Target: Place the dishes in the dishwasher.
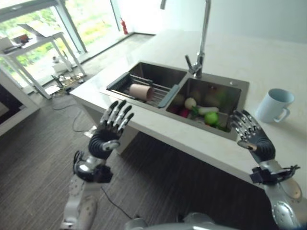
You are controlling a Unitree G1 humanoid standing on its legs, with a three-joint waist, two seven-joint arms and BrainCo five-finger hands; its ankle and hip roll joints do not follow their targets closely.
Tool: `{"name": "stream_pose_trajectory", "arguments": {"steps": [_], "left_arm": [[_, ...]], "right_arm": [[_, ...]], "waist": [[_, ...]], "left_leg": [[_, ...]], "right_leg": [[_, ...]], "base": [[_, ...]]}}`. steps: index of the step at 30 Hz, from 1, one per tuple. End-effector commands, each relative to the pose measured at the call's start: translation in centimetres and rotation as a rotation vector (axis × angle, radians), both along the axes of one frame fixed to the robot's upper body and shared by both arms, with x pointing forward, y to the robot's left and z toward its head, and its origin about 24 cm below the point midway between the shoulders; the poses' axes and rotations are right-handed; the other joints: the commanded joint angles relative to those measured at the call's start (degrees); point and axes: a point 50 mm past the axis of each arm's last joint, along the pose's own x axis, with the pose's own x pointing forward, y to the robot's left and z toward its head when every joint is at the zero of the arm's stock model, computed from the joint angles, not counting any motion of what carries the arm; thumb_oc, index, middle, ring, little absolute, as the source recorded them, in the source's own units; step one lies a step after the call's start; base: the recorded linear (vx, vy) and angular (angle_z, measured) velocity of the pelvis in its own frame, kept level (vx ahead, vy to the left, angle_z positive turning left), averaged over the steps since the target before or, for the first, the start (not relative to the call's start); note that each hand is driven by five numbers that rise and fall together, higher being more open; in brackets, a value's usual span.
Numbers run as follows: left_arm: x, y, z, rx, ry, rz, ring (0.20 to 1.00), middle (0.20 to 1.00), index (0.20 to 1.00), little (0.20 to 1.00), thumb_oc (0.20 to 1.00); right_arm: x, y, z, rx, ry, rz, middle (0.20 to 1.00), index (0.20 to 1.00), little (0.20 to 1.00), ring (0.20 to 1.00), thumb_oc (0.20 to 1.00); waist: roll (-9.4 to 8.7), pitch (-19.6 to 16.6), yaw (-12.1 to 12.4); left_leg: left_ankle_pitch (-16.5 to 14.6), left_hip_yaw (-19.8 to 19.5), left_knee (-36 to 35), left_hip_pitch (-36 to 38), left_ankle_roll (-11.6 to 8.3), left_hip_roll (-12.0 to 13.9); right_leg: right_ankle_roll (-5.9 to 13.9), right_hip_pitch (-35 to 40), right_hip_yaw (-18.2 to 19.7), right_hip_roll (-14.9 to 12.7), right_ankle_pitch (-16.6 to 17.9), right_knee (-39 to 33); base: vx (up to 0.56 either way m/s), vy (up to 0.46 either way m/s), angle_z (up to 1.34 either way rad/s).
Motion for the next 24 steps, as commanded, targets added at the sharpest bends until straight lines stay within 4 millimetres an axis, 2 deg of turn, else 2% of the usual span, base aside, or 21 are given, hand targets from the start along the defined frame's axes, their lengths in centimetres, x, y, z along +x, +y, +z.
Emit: {"name": "stream_pose_trajectory", "arguments": {"steps": [1, 3, 4, 7, 9, 10, 12, 14, 15, 16, 18, 20, 21, 23, 24], "left_arm": [[-0.6, 0.0, 3.0, 0.007, -0.192, -0.019, 1.000, 1.000, 1.000, 1.000, 1.000], [-0.6, 0.0, 3.1, -0.002, -0.207, -0.016, 1.000, 1.000, 1.000, 1.000, 1.000], [-0.6, 0.3, 3.3, -0.033, -0.219, -0.007, 1.000, 1.000, 1.000, 1.000, 1.000], [-0.3, 0.4, 3.8, -0.054, -0.241, -0.029, 1.000, 1.000, 1.000, 1.000, 1.000], [0.0, 0.1, 4.6, -0.036, -0.283, -0.056, 1.000, 1.000, 1.000, 1.000, 1.000], [0.2, 0.0, 4.9, -0.029, -0.301, -0.066, 1.000, 1.000, 1.000, 1.000, 1.000], [0.9, -0.2, 5.6, -0.024, -0.321, -0.083, 1.000, 1.000, 1.000, 1.000, 1.000], [0.9, -0.3, 6.1, -0.028, -0.338, -0.102, 1.000, 1.000, 1.000, 1.000, 1.000], [0.7, -0.2, 6.2, -0.020, -0.357, -0.093, 1.000, 1.000, 1.000, 1.000, 1.000], [0.6, -0.1, 6.4, -0.008, -0.370, -0.081, 1.000, 1.000, 1.000, 1.000, 1.000], [0.4, 0.1, 6.8, 0.018, -0.389, -0.058, 1.000, 1.000, 1.000, 1.000, 1.000], [0.3, 0.4, 7.1, 0.031, -0.394, -0.035, 1.000, 1.000, 1.000, 1.000, 1.000], [0.3, 0.5, 7.2, 0.038, -0.398, -0.011, 1.000, 1.000, 1.000, 1.000, 1.000], [0.2, 0.8, 7.6, 0.068, -0.427, 0.052, 1.000, 1.000, 1.000, 1.000, 1.000], [0.1, 1.2, 7.7, 0.063, -0.434, 0.080, 1.000, 1.000, 1.000, 1.000, 1.000]], "right_arm": [[-0.1, 0.5, 2.9, 0.006, -0.156, 0.047, 1.000, 1.000, 1.000, 1.000, 1.000], [0.0, 0.2, 3.1, -0.007, -0.152, 0.036, 1.000, 1.000, 1.000, 1.000, 1.000], [0.2, 0.0, 3.5, -0.018, -0.154, 0.031, 1.000, 1.000, 1.000, 1.000, 1.000], [0.3, -0.4, 4.2, -0.029, -0.189, 0.013, 1.000, 1.000, 1.000, 1.000, 1.000], [0.5, -0.1, 4.8, -0.018, -0.224, 0.000, 1.000, 1.000, 1.000, 1.000, 1.000], [0.6, -0.4, 4.9, -0.012, -0.232, -0.015, 1.000, 1.000, 1.000, 1.000, 1.000], [0.2, -1.1, 4.7, 0.008, -0.231, -0.071, 1.000, 1.000, 1.000, 1.000, 1.000], [-0.8, -1.2, 4.2, 0.037, -0.224, -0.082, 1.000, 1.000, 1.000, 1.000, 1.000], [-1.2, -1.0, 3.8, 0.030, -0.217, -0.077, 1.000, 1.000, 1.000, 1.000, 1.000], [-1.4, -0.9, 3.7, 0.017, -0.211, -0.076, 1.000, 1.000, 1.000, 1.000, 1.000], [-1.4, -0.9, 3.5, -0.005, -0.201, -0.085, 1.000, 1.000, 1.000, 1.000, 1.000], [-1.0, -0.7, 3.5, 0.009, -0.196, -0.074, 1.000, 1.000, 1.000, 1.000, 1.000], [-0.7, -0.4, 3.5, 0.008, -0.193, -0.056, 1.000, 1.000, 1.000, 1.000, 1.000], [-0.2, 0.5, 3.7, -0.016, -0.191, -0.022, 1.000, 1.000, 1.000, 1.000, 1.000], [-0.1, 0.7, 3.6, -0.026, -0.185, -0.015, 1.000, 1.000, 1.000, 1.000, 1.000]], "waist": [[0.76, -1.9, 0.9], [1.11, -1.8, 1.0], [1.65, -1.4, 0.9], [1.78, -1.0, 0.9], [1.64, -1.0, 1.1], [1.56, -1.0, 0.9], [0.80, -1.3, 0.8], [-0.47, -2.1, 0.9], [-0.80, -2.3, 0.7], [-0.77, -2.3, 0.6], [-0.60, -2.6, 0.9], [-0.29, -2.8, 1.6], [0.01, -2.7, 1.9], [0.26, -2.4, 2.4], [-0.32, -2.1, 2.6]], "left_leg": [[6.5, -3.3, 0.6, -0.3, -2.14, 1.2], [7.6, -3.5, 0.6, -1.8, -2.67, 3.0], [8.1, -3.4, 0.6, -2.9, -3.07, 4.8], [6.9, -3.1, 0.6, -2.9, -2.80, 4.7], [5.2, -4.3, 0.6, -2.6, -2.53, 4.1], [4.6, -3.4, 0.6, -2.0, -2.22, 3.8], [3.2, -2.4, 0.6, -0.9, -0.62, 0.9], [2.5, -2.5, 0.6, -0.3, 1.13, -2.1], [2.0, -2.0, 0.6, 0.5, 2.03, -3.4], [1.5, -1.8, 0.6, 1.2, 2.67, -4.1], [0.4, -1.6, 0.6, 2.2, 3.93, -5.7], [-0.6, -0.5, 0.6, 3.3, 4.44, -6.4], [-0.9, 0.4, 0.6, 3.8, 4.49, -6.3], [-1.5, 1.9, 0.6, 4.4, 4.70, -6.3], [-1.7, 2.1, 0.6, 4.9, 4.97, -7.1]], "right_leg": [[1.81, 11.3, 2.2, -2.6, 2.7, -15.5], [1.72, 12.0, 2.0, -3.2, 1.9, -15.5], [1.50, 12.7, 1.5, -3.9, 1.0, -15.5], [1.84, 14.2, 1.4, -4.8, -0.1, -14.8], [3.29, 13.9, 1.6, -6.8, -1.3, -12.0], [4.20, 13.9, 1.3, -8.0, -1.7, -10.7], [6.58, 15.1, 0.2, -10.8, -1.7, -8.7], [7.99, 14.0, -0.6, -13.1, 1.9, -5.5], [8.12, 11.8, -0.9, -14.8, 5.3, -1.5], [7.84, 9.9, -1.2, -15.7, 6.9, 1.2], [6.97, 7.6, -2.7, -16.7, 7.6, 5.1], [6.53, 6.5, -6.8, -17.9, 8.4, 7.8], [6.37, 6.1, -8.2, -18.2, 8.6, 9.1], [6.11, 5.9, -10.6, -15.2, 6.4, 7.6], [6.07, 6.3, -11.3, -11.2, 5.3, 4.3]], "base": [[0.24, 0.199, -0.30], [0.28, 0.280, -0.60], [0.41, 0.447, -0.60], [0.32, 0.415, -0.45], [0.32, 0.525, -0.36], [0.32, 0.510, -0.40], [0.39, 0.542, -0.35], [0.38, 0.484, -0.13], [0.29, 0.417, -0.18], [0.30, 0.457, -0.35], [0.26, 0.388, -0.24], [0.21, 0.315, -0.18], [0.19, 0.273, -0.31], [0.19, 0.210, -0.68], [0.16, 0.075, -0.82]]}}
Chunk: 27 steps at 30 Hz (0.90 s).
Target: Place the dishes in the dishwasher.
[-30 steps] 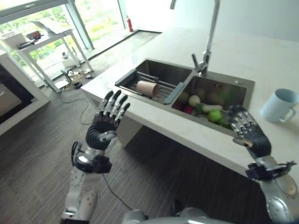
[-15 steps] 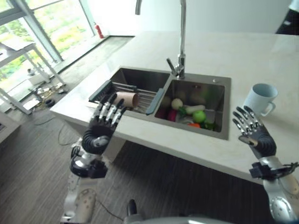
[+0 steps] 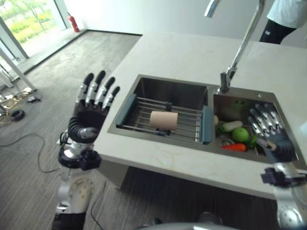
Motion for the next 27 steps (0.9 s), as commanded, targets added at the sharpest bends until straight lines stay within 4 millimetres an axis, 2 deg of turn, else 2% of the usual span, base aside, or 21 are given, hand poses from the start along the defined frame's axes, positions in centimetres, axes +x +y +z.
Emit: {"name": "stream_pose_trajectory", "arguments": {"steps": [1, 2, 3, 6, 11, 12, 13, 15, 16, 18, 20, 21, 24, 26, 27], "left_arm": [[-1.3, 0.8, 2.5, 0.044, -0.154, 0.119, 1.000, 1.000, 1.000, 1.000, 1.000], [-1.4, 0.8, 2.7, 0.041, -0.159, 0.154, 1.000, 1.000, 1.000, 1.000, 1.000], [-1.3, 0.9, 2.5, 0.076, -0.158, 0.199, 1.000, 1.000, 1.000, 1.000, 1.000], [-1.4, 1.4, 2.0, 0.208, -0.113, 0.472, 1.000, 1.000, 1.000, 1.000, 1.000], [-2.1, 1.8, 2.2, 0.417, -0.176, 0.648, 1.000, 1.000, 1.000, 1.000, 1.000], [-2.3, 1.6, 2.4, 0.467, -0.210, 0.676, 1.000, 1.000, 1.000, 1.000, 1.000], [-2.4, 1.3, 2.5, 0.528, -0.247, 0.706, 1.000, 1.000, 1.000, 1.000, 1.000], [-2.4, 1.1, 2.7, 0.573, -0.273, 0.724, 1.000, 1.000, 1.000, 1.000, 1.000], [-2.3, 1.1, 2.7, 0.614, -0.278, 0.740, 1.000, 1.000, 1.000, 1.000, 1.000], [-2.4, 1.5, 2.7, 0.704, -0.281, 0.787, 1.000, 1.000, 1.000, 1.000, 1.000], [-2.5, 2.2, 2.7, 0.761, -0.282, 0.839, 1.000, 1.000, 1.000, 1.000, 1.000], [-2.2, 2.7, 3.0, 0.824, -0.273, 0.853, 1.000, 1.000, 1.000, 1.000, 1.000], [-1.1, 3.3, 3.7, 0.941, -0.264, 0.849, 1.000, 1.000, 1.000, 1.000, 1.000], [0.1, 3.7, 3.8, 1.122, -0.227, 0.844, 1.000, 1.000, 1.000, 1.000, 1.000], [0.3, 3.9, 4.1, 1.155, -0.213, 0.842, 1.000, 1.000, 1.000, 1.000, 1.000]], "right_arm": [[0.0, -1.0, 1.0, -0.067, -0.047, -0.036, 1.000, 1.000, 1.000, 1.000, 1.000], [0.1, -1.0, 1.2, -0.076, -0.058, -0.030, 1.000, 1.000, 1.000, 1.000, 1.000], [-0.1, -1.2, 1.0, -0.064, -0.058, -0.041, 1.000, 1.000, 1.000, 1.000, 1.000], [-0.3, -1.6, 0.7, -0.055, -0.046, -0.041, 1.000, 1.000, 1.000, 1.000, 1.000], [-0.4, -1.9, 0.6, -0.055, -0.018, -0.029, 1.000, 1.000, 1.000, 1.000, 1.000], [-0.4, -2.0, 0.6, -0.062, -0.014, -0.025, 1.000, 1.000, 1.000, 1.000, 1.000], [-0.5, -2.1, 0.7, -0.083, -0.010, -0.023, 1.000, 1.000, 1.000, 1.000, 1.000], [-0.5, -2.4, 1.0, -0.103, -0.012, -0.029, 1.000, 1.000, 1.000, 1.000, 1.000], [-0.4, -2.5, 1.1, -0.114, -0.015, -0.023, 1.000, 1.000, 1.000, 1.000, 1.000], [0.2, -2.4, 1.6, -0.123, -0.029, -0.001, 1.000, 1.000, 1.000, 1.000, 1.000], [0.2, -2.6, 1.8, -0.140, -0.030, 0.005, 1.000, 1.000, 1.000, 1.000, 1.000], [0.1, -2.9, 2.2, -0.154, -0.030, -0.004, 1.000, 1.000, 1.000, 1.000, 1.000], [0.0, -3.1, 2.7, -0.192, -0.045, -0.005, 1.000, 1.000, 1.000, 1.000, 1.000], [0.1, -3.3, 3.1, -0.205, -0.027, -0.024, 1.000, 1.000, 1.000, 1.000, 1.000], [0.1, -3.4, 3.3, -0.211, -0.022, -0.026, 1.000, 1.000, 1.000, 1.000, 1.000]], "waist": [[-1.99, -0.6, 1.3], [-2.46, -0.6, 1.4], [-2.71, -0.3, 0.9], [-2.41, -0.9, 0.0], [-2.09, -1.9, -0.4], [-2.43, -1.6, -0.3], [-2.89, -0.8, -0.2], [-2.95, -0.1, 0.2], [-2.71, 0.3, 0.4], [-1.52, 0.0, 0.3], [-0.50, -0.4, 0.3], [0.42, -1.0, -0.5], [1.06, -1.8, -2.1], [1.24, -2.6, -2.9], [1.36, -2.9, -3.1]], "left_leg": [[-2.0, -6.2, 0.1, -2.9, -3.98, 4.2], [-2.1, -5.7, 0.1, -2.9, -4.39, 4.0], [-2.7, -5.8, 0.1, -2.4, -3.91, 3.3], [-2.7, -5.1, 0.1, -1.5, -4.27, 3.8], [-2.9, -3.3, 0.7, 0.4, -5.19, 3.4], [-3.2, -2.7, 5.5, -0.9, -5.91, 3.3], [-2.8, -2.7, 14.1, -4.3, -7.29, 4.0], [-1.0, -5.0, 19.8, -8.6, -8.53, 4.7], [-1.0, -6.9, 19.1, -9.8, -8.87, 5.2], [-2.3, -7.2, 9.4, -7.2, -8.61, 7.1], [-1.6, -8.6, 4.3, -5.0, -8.04, 7.4], [-1.1, -7.8, 0.1, -3.0, -8.07, 8.0], [-2.0, -6.6, 0.1, -2.7, -8.62, 8.6], [-2.8, -6.0, 0.1, -1.6, -8.14, 8.1], [-3.1, -5.9, 0.1, -1.3, -7.85, 7.8]], "right_leg": [[1.35, 10.7, 0.4, 7.0, 3.8, -17.6], [0.69, 10.8, -0.4, 8.8, 3.1, -24.1], [1.09, 10.8, 2.2, 8.7, 4.4, -24.4], [0.19, 12.6, 4.0, 10.2, 3.9, -29.2], [-0.66, 14.9, 5.2, 11.3, 4.4, -33.4], [-1.09, 15.1, 5.3, 10.9, 4.3, -33.5], [-1.73, 15.6, 5.5, 10.5, 4.1, -33.5], [-2.19, 15.2, 5.8, 10.4, 4.6, -33.5], [-2.03, 14.8, 6.6, 10.4, 4.9, -33.5], [-0.59, 13.7, 8.2, 10.2, 4.6, -33.5], [-0.17, 13.5, 9.0, 9.9, 4.3, -33.5], [0.24, 13.6, 8.5, 9.6, 3.9, -33.5], [0.66, 13.5, 7.4, 8.8, 3.8, -33.5], [1.27, 14.0, 7.2, 8.3, 3.7, -33.5], [1.44, 14.1, 7.5, 8.1, 3.8, -33.5]], "base": [[0.14, -0.027, -0.61], [0.13, -0.166, -0.27], [0.12, -0.196, -0.13], [0.14, -0.198, 0.16], [0.13, -0.207, -0.04], [0.06, -0.223, -0.13], [0.02, -0.212, -0.09], [0.00, -0.105, 0.00], [0.03, 0.018, -0.06], [0.09, 0.120, -0.45], [0.14, 0.214, -1.14], [0.14, 0.274, -1.09], [0.08, 0.177, -0.28], [0.14, 0.212, 0.08], [0.12, 0.161, 0.04]]}}
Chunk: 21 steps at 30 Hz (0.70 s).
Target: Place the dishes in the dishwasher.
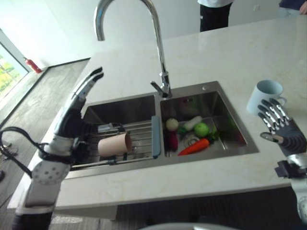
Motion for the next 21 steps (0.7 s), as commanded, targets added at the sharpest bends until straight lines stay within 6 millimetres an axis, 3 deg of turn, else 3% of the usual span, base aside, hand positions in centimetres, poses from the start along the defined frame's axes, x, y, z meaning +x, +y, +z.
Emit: {"name": "stream_pose_trajectory", "arguments": {"steps": [1, 6, 8, 10, 17, 21], "left_arm": [[0.3, 1.2, 1.0, 0.124, 0.044, 0.077, 1.000, 1.000, 1.000, 1.000, 1.000], [1.7, 3.0, 0.2, 0.111, 0.212, 0.142, 1.000, 1.000, 1.000, 1.000, 1.000], [1.5, 4.7, -1.5, 0.133, 0.346, 0.215, 1.000, 1.000, 1.000, 1.000, 1.000], [1.6, 5.2, -2.1, 0.137, 0.415, 0.223, 1.000, 1.000, 1.000, 1.000, 1.000], [3.2, 7.5, -3.4, 0.277, 0.561, 0.365, 1.000, 1.000, 1.000, 1.000, 1.000], [3.9, 7.8, -4.0, 0.307, 0.604, 0.395, 1.000, 1.000, 1.000, 1.000, 1.000]], "right_arm": [[0.5, 1.2, 1.8, 0.028, -0.099, 0.054, 1.000, 1.000, 1.000, 1.000, 1.000], [1.1, 1.0, 2.1, -0.003, -0.095, 0.060, 1.000, 1.000, 1.000, 1.000, 1.000], [1.2, 0.4, 2.7, -0.024, -0.107, 0.048, 1.000, 1.000, 1.000, 1.000, 1.000], [1.3, 0.0, 3.0, -0.034, -0.114, 0.041, 1.000, 1.000, 1.000, 1.000, 1.000], [2.2, 0.6, 4.0, -0.084, -0.138, 0.083, 1.000, 1.000, 1.000, 1.000, 1.000], [2.3, 0.8, 4.4, -0.100, -0.144, 0.096, 1.000, 1.000, 1.000, 1.000, 1.000]], "waist": [[-5.12, -1.6, 0.4], [-4.83, -2.5, 0.8], [-4.78, -2.8, 1.5], [-4.71, -2.7, 1.6], [-4.45, -3.2, 1.0], [-4.38, -3.3, 0.5]], "left_leg": [[-5.7, 0.6, -0.8, 0.5, 0.56, -2.9], [-6.6, 0.7, -0.8, 1.2, 1.32, -3.5], [-6.7, 0.3, -0.8, 1.3, 1.42, -3.7], [-6.8, 0.3, -0.8, 1.4, 1.37, -3.7], [-7.0, 0.7, -0.8, 1.9, 1.53, -3.9], [-7.0, 0.8, -0.8, 1.9, 1.64, -4.0]], "right_leg": [[9.38, 5.9, 1.4, -6.9, 3.0, -11.2], [9.77, 6.3, 1.1, -7.5, 2.9, -11.2], [9.75, 6.5, 0.8, -7.6, 2.8, -11.2], [9.83, 6.7, 0.4, -7.7, 2.8, -11.2], [10.43, 7.0, 0.0, -8.0, 3.1, -11.2], [10.63, 6.9, 0.1, -8.1, 3.3, -11.2]], "base": [[0.10, 0.151, 0.01], [0.06, 0.110, -0.06], [0.02, 0.106, -0.02], [-0.01, 0.074, -0.02], [-0.01, 0.029, -0.02], [-0.01, 0.013, -0.10]]}}
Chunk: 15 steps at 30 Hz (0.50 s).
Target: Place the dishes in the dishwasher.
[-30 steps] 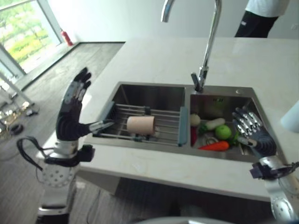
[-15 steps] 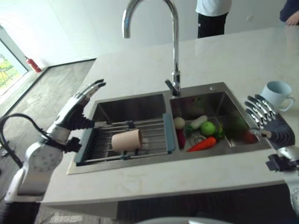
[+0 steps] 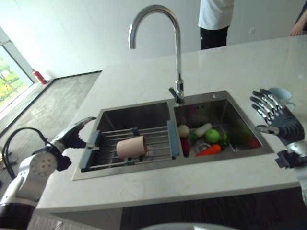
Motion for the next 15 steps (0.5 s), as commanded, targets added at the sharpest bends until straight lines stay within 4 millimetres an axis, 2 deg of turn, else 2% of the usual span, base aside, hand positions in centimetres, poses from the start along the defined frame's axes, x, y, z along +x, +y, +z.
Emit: {"name": "stream_pose_trajectory", "arguments": {"steps": [1, 11, 15], "left_arm": [[1.9, 0.0, 4.8, 0.117, -0.143, -0.033, 1.000, 1.000, 1.000, 1.000, 1.000], [4.6, -1.3, 5.5, 0.140, -0.131, -0.072, 1.000, 1.000, 1.000, 1.000, 1.000], [5.4, -1.5, 5.1, 0.156, -0.110, -0.067, 1.000, 1.000, 1.000, 1.000, 1.000]], "right_arm": [[0.9, 0.7, 2.2, -0.010, -0.117, 0.041, 1.000, 1.000, 1.000, 1.000, 1.000], [1.9, 1.5, 2.6, -0.005, -0.133, 0.053, 1.000, 1.000, 1.000, 1.000, 1.000], [2.2, 1.6, 2.7, -0.010, -0.131, 0.058, 1.000, 1.000, 1.000, 1.000, 1.000]], "waist": [[-4.02, 1.0, -1.1], [-3.77, 1.0, -2.4], [-3.42, 1.0, -2.9]], "left_leg": [[-5.8, -1.3, -0.1, 0.9, -1.24, 0.7], [-6.3, -0.5, -0.1, 1.6, -0.89, 0.5], [-6.4, -0.2, -0.1, 1.9, -0.82, 0.4]], "right_leg": [[5.64, 10.3, -2.5, -3.1, 5.2, -16.2], [5.89, 10.6, -2.1, -3.3, 5.4, -16.2], [5.82, 10.7, -1.8, -3.2, 5.4, -16.2]], "base": [[-0.03, 0.014, -0.01], [-0.05, -0.004, -0.02], [-0.04, 0.001, -0.02]]}}
